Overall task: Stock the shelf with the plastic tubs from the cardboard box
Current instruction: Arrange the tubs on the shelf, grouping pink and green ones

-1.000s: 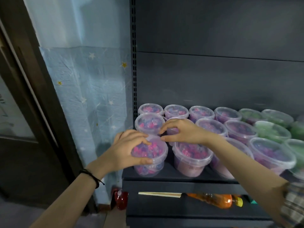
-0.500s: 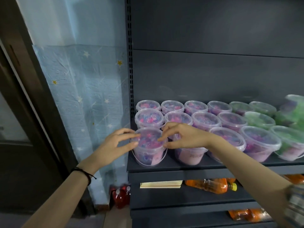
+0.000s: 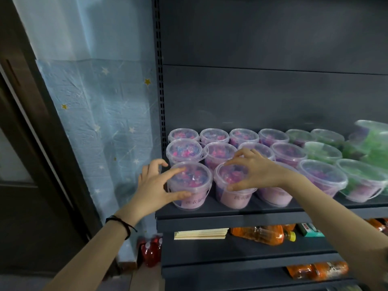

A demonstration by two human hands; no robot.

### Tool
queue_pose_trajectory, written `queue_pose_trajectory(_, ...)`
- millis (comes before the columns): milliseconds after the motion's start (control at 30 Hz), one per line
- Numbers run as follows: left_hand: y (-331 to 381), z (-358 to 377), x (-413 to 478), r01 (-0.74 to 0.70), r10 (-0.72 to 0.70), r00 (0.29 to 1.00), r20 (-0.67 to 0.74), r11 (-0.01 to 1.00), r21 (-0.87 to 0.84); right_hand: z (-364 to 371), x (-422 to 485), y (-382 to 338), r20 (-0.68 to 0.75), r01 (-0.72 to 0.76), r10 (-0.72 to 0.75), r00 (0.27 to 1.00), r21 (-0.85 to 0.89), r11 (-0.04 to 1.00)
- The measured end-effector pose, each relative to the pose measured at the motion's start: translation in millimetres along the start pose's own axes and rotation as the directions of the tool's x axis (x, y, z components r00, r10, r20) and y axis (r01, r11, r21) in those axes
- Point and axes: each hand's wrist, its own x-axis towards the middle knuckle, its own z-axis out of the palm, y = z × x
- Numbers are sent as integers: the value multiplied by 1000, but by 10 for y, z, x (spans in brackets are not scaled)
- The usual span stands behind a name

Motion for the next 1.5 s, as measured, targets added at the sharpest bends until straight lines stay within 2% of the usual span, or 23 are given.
queue_pose_trajectory(167, -99, -169, 11, -53, 76, 985, 157, 988, -148, 30, -16, 13, 19, 14, -16, 1000, 98, 995)
queue_pose_trajectory(300, -64, -218, -14, -22, 48, 984, 171, 988, -153, 62, -23, 49, 35, 34, -40, 999, 145, 989)
queue_pose_trajectory(467, 174, -110, 80, -46, 52, 990, 131, 998, -49, 45, 33, 84, 36, 67, -75, 997, 178, 982)
queue_pose_trajectory(600, 240, -88, 394, -41, 40, 993, 114, 999, 5, -9, 259, 70, -93, 84, -64, 994, 236, 968)
queue_pose_trajectory(667, 244, -66, 557, -13, -9, 980, 197, 994, 108, -20, 440, 47, -125, 87, -59, 990, 235, 968)
queue_pose_trajectory(767, 249, -52, 665, 48, -129, 923, 363, 973, 225, -19, 751, 34, -107, 96, -75, 991, 209, 973)
queue_pose_trajectory(933, 283, -113, 574, -10, -118, 938, 325, 931, 365, -53, 1203, 24, -169, 123, -89, 982, 203, 971)
queue_pose_trajectory(1067, 337, -189, 512, -18, -105, 929, 354, 945, 326, -113, 1499, 22, -85, 98, -82, 993, 206, 974)
queue_pose_trajectory(1233, 311, -179, 523, -33, -62, 944, 325, 960, 277, -89, 1934, -96, 13, 53, -58, 998, 227, 972)
queue_pose_trajectory(1400, 264, -110, 527, -53, -13, 966, 259, 967, 250, 65, 2268, -201, 142, 54, -62, 988, 58, 997)
queue_pose_trajectory(1500, 259, -92, 564, -43, -22, 963, 270, 972, 231, 37, 2265, -175, 208, 79, -97, 973, 91, 993)
